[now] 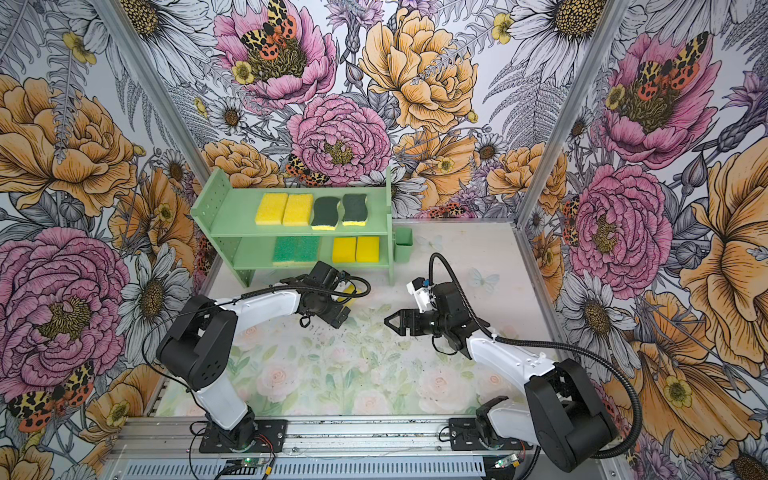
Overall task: Place and organize the cleaning sponges onto the shelf
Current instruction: 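Move the left gripper over the yellow sponge while the right gripper draws back, then lower the left gripper onto the yellow sponge and close on it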
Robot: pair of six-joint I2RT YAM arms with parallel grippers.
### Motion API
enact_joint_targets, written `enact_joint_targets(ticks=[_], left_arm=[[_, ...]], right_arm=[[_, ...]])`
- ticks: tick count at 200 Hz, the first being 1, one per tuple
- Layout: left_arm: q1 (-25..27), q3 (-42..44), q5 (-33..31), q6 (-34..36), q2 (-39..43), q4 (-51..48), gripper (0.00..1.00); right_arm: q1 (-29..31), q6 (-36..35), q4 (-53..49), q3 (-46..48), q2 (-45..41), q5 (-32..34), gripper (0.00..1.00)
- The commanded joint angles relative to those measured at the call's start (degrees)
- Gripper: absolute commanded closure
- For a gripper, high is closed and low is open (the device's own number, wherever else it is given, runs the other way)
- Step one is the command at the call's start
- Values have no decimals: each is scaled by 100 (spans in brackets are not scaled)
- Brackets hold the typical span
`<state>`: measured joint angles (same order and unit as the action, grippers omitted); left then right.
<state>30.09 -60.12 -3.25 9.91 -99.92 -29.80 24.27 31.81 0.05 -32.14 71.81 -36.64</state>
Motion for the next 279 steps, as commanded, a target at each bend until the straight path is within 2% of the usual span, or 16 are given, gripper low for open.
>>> enact_joint_targets(ticks=[1, 34, 86, 134, 208, 279], left_arm=[[-47, -188, -129, 158, -75, 14, 1], [-84, -266, -231, 226, -124, 9, 1], [-153, -306, -57, 236, 16, 18, 1], [-214, -421, 256, 248, -241, 18, 1], [-196, -500, 372, 258, -380, 9, 1], [-31, -478, 214, 248, -384, 0, 10]], right_arm=[[-62, -88, 231, -29, 52, -84, 14], [-72, -79, 269, -19, 99, -110, 14], [-106, -89, 302, -12, 132, -116, 14], [-130, -84, 302, 14, 115, -118, 14], [-195, -75, 302, 96, 20, -119, 13], [-238, -67, 276, 129, -45, -112, 13]])
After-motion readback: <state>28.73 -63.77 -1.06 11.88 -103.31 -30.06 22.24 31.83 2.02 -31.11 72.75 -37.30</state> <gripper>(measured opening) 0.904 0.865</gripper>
